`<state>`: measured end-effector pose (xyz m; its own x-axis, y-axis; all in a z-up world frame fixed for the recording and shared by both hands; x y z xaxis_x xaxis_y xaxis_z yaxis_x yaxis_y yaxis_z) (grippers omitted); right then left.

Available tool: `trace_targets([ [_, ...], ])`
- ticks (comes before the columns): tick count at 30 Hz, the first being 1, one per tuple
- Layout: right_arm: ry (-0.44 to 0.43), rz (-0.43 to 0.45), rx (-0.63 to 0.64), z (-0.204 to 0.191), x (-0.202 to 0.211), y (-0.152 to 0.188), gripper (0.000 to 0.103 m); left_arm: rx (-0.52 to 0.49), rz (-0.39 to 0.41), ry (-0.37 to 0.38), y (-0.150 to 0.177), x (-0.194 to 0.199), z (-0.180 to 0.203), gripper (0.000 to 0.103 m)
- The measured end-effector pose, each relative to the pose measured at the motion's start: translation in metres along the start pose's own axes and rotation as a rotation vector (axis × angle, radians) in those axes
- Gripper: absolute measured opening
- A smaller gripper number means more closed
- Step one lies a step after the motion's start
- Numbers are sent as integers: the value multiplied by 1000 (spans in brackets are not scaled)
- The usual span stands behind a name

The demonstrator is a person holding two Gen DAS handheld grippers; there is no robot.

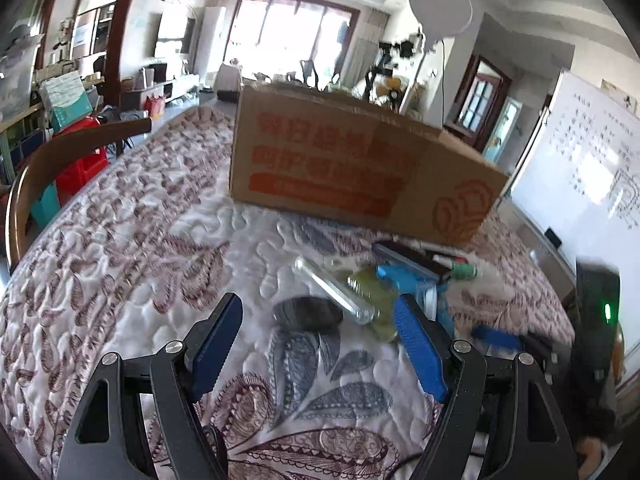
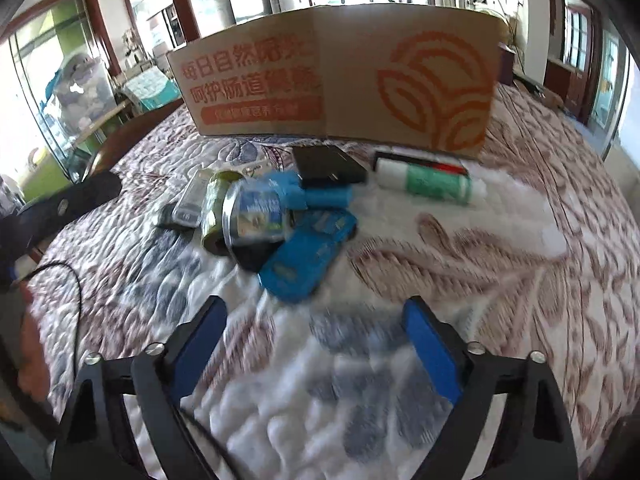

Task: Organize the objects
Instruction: 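Move the right gripper toward the blue toy car on the table, then lift the blue toy car into the box and open the right gripper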

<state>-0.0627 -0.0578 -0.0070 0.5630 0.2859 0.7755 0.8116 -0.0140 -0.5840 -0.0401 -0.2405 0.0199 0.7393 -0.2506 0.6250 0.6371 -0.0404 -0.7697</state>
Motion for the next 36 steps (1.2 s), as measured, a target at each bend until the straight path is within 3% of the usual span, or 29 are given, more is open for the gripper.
trace_targets([
  [1, 22, 6, 10, -4, -6, -6, 103, -3, -16, 3, 2, -2, 0, 78],
  [6, -17, 0, 35, -4, -17, -24, 103, 18, -38, 29, 7, -6, -4, 78],
  [13, 32, 3, 182, 19, 5, -2, 103, 82, -34, 88, 7, 1, -9, 78],
  [18, 47, 10, 153, 40, 23, 5, 103, 79, -49, 86, 9, -1, -5, 78],
  [23, -14, 106, 89, 47, 57, -7, 103, 76, -84, 68, 12, -9, -3, 78],
  [28, -54, 245, 72, 35, 94, -51, 103, 46, -150, 36, 18, -21, 2, 78],
  [36, -15, 365, 67, 12, 106, -145, 103, -35, -192, 13, 25, -29, 15, 78],
])
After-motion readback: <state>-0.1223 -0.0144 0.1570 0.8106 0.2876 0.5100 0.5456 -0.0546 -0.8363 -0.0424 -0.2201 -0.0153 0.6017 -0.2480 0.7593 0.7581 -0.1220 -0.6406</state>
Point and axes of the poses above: each gripper's, at about its wrist camera, not at the fingertips, and x roughly against the way its jaws point, z to its right, y to its underside, the point moved 2 cm from there along -x, roughly the way its jaws point, and after that the axes turned 10 degrees about -x, right-handed, at the moved point
